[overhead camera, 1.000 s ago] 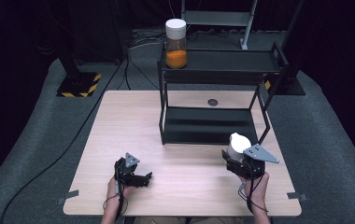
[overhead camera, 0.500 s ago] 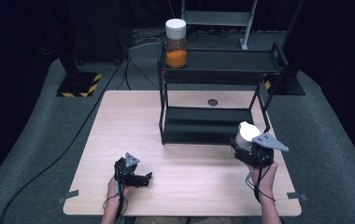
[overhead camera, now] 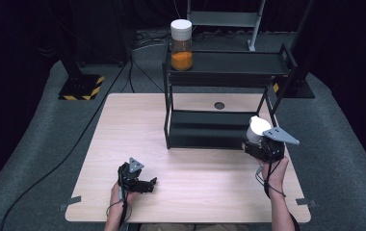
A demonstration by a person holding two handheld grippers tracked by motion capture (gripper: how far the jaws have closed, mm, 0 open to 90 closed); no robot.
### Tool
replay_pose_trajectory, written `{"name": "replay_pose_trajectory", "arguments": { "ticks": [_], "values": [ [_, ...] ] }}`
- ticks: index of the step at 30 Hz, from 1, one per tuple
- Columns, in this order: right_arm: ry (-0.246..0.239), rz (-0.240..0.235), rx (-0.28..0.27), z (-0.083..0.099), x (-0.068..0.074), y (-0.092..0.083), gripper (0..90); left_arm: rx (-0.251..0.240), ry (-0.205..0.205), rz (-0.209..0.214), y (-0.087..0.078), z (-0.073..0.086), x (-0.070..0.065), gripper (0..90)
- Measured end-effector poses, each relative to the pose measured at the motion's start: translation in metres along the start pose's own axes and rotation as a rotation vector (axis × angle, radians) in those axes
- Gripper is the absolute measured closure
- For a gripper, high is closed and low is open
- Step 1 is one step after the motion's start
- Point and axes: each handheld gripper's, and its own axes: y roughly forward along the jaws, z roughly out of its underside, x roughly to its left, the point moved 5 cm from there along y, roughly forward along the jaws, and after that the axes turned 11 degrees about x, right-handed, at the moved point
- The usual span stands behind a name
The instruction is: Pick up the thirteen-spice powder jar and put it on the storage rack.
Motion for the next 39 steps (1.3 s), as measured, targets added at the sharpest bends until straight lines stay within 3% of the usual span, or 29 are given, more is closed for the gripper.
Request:
{"name": "replay_pose_trajectory", "arguments": {
  "ticks": [29,39],
  "values": [
    [0.039,0.037,0.032,-0.029,-0.024,0.035,30.0,-0.001,-0.003,-0.003,0.0,0.0,0.0,2.6],
    [0.04,0.061,0.049,-0.038,-0.03,0.04,30.0,-0.001,-0.003,-0.003,0.0,0.0,0.0,2.7]
  ]
}}
